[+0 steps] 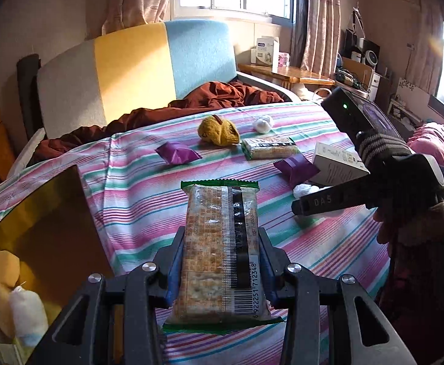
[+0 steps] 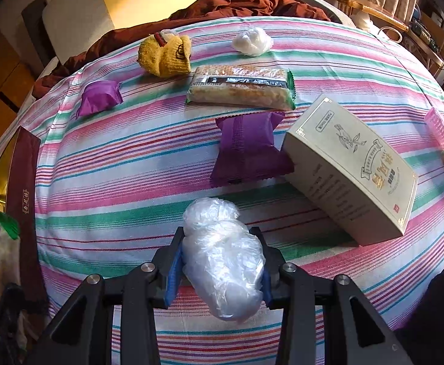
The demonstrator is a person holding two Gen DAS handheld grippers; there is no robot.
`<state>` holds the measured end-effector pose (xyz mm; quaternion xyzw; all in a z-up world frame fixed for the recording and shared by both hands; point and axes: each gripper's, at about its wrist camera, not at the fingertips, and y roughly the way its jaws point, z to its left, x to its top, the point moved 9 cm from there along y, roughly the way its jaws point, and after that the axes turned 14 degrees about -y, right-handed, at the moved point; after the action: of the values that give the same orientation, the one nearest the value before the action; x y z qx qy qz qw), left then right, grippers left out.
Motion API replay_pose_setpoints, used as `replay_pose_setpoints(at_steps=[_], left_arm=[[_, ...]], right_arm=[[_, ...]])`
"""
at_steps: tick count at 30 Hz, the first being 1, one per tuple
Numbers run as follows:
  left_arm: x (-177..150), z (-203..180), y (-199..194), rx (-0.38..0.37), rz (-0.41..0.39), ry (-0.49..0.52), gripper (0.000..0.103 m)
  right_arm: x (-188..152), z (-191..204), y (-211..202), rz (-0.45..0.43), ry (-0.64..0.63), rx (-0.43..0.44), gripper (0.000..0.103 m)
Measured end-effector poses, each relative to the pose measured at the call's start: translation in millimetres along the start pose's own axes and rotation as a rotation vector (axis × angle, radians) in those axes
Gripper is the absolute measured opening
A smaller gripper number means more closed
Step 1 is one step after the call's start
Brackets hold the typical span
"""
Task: Organize objects
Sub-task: 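Carry both items to the gold tray and release them inside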
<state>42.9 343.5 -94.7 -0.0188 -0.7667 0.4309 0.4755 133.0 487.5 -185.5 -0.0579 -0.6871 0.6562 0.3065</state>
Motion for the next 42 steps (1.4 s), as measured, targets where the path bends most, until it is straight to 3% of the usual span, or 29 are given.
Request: replay_pose_setpoints(at_steps=[12,25,28,35,42], left_arm=[[17,99,-27,0.158,-0.026,-0.194,0.043],[-1,261,-38,0.290,0.058,-0.584,0.043],[-2,283,-35,0.302,0.074,-0.622,0.043],[-15,307,-23,0.360,0.121,-0.609,0.044],[-11,298,-38,0.333,0.067,-0.595,0.063]], right_arm=[[-5,17,-3,0.000,-0.072,-0.001,0.040],[-4,23,0,0.007,-0.112,-0.017,0.040],[2,29,7,0.008,-0.116,-0.018,0.040],[2,30,6,0.009,-0.123,-0.021,0.040],[2,35,7,0.010,-0.140,-0.019,0.040]])
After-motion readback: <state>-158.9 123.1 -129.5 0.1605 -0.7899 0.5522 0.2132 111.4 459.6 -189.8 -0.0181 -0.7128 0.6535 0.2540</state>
